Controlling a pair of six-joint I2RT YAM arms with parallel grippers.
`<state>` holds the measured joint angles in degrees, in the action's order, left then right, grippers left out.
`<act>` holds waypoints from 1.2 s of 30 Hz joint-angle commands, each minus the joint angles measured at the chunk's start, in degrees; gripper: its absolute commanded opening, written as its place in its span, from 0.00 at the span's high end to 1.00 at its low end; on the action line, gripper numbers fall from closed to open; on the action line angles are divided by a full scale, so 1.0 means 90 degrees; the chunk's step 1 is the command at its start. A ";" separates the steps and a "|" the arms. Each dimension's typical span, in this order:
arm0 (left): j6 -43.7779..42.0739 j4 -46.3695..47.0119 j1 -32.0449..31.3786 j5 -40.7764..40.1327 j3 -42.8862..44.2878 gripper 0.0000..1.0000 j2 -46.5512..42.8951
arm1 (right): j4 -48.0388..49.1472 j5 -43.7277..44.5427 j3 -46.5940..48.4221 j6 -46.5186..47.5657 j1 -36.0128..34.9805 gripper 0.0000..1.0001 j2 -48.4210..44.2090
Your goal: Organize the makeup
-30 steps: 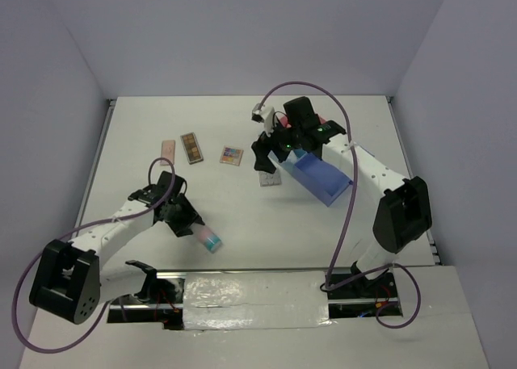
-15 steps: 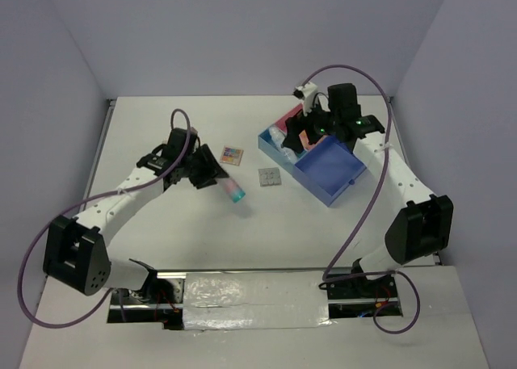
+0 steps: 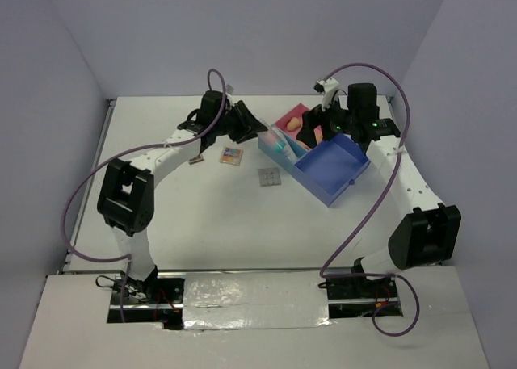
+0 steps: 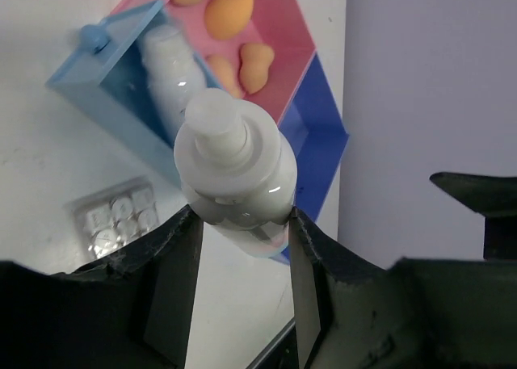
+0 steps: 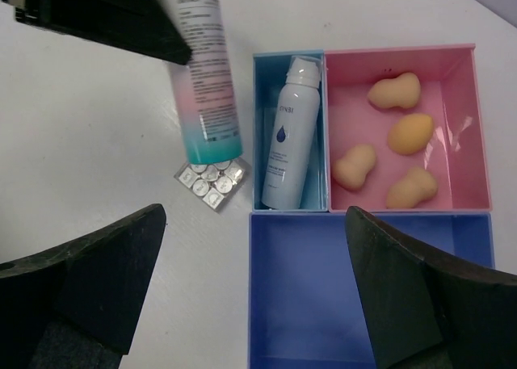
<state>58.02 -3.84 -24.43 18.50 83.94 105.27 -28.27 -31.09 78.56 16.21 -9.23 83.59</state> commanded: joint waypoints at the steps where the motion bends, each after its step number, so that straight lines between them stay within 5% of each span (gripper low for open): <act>1: 0.0477 0.1305 -0.0196 0.0288 0.0632 1.00 0.0410 | 0.0329 -0.0100 -0.0155 -0.0092 0.0128 0.00 -0.0381; 16: 0.0126 0.0583 -0.0733 -0.1147 0.1562 0.96 0.1438 | 0.0446 -0.0207 -0.0370 -0.0170 0.0294 0.00 -0.0538; 22: -0.0060 0.0193 -0.0743 -0.1138 0.1669 0.73 0.1613 | 0.0465 -0.0266 -0.0419 -0.0180 0.0284 0.00 -0.0518; 29: -0.0099 0.0114 -0.0792 -0.1050 0.1747 0.27 0.1692 | 0.0436 -0.0276 -0.0487 -0.0121 0.0284 0.00 -0.0548; 36: -0.0079 0.0153 -0.0792 -0.0894 0.1796 0.09 0.1584 | 0.0378 -0.0256 -0.0487 -0.0033 0.0284 0.00 -0.0519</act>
<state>58.37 -4.78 -31.33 9.47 98.06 120.14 -26.30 -32.40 74.43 15.07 -7.09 80.84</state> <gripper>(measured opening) 0.900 0.994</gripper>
